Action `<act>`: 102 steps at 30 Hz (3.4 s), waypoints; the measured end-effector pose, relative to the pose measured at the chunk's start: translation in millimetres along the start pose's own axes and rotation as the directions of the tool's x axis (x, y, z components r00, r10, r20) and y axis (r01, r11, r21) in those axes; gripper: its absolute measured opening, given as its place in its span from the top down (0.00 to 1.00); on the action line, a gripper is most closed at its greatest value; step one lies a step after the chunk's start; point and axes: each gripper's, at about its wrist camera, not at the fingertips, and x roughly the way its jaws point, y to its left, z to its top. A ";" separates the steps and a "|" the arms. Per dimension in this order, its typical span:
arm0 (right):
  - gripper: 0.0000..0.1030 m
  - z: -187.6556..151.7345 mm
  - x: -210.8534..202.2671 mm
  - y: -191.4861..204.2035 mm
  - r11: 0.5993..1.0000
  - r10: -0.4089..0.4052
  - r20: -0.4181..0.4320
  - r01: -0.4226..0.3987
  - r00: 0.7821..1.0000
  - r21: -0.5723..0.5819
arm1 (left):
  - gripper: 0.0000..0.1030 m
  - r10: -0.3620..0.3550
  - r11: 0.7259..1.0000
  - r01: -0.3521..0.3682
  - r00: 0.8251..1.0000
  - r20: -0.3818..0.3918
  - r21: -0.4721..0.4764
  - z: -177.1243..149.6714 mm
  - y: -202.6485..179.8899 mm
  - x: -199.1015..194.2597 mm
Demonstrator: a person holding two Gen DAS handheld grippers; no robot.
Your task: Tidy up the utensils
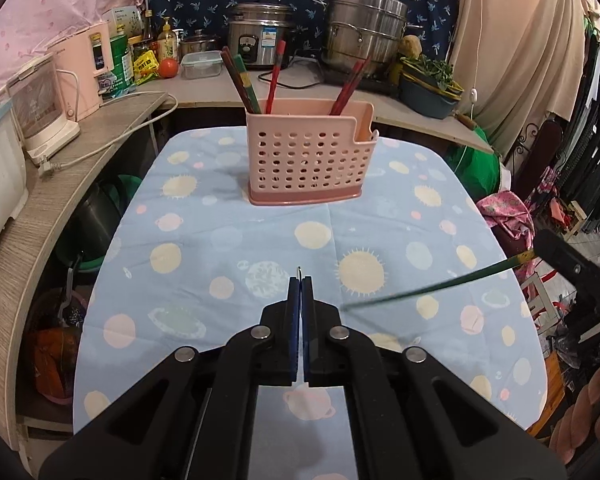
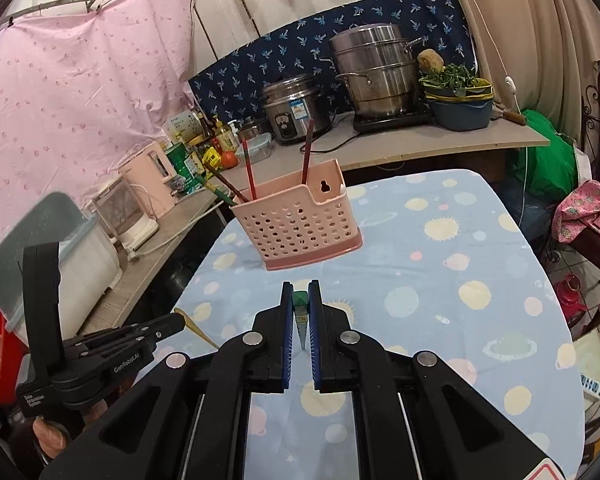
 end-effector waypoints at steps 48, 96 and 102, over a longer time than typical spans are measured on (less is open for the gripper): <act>0.92 195.4 190.4 26.4 0.998 -0.011 0.129 0.019 0.992 -0.060 | 0.99 0.056 0.998 -0.054 0.993 0.103 -0.018 199.1 23.4 101.4; 0.19 45.0 64.6 39.5 0.972 -0.162 0.003 0.160 0.987 -0.173 | 0.14 0.264 0.964 -0.263 0.943 0.204 -0.037 64.1 7.8 -9.9; 0.17 30.5 55.9 35.4 0.968 -0.186 -0.003 0.183 0.983 -0.172 | 0.09 0.280 0.960 -0.279 0.937 0.207 -0.036 47.9 7.7 -18.4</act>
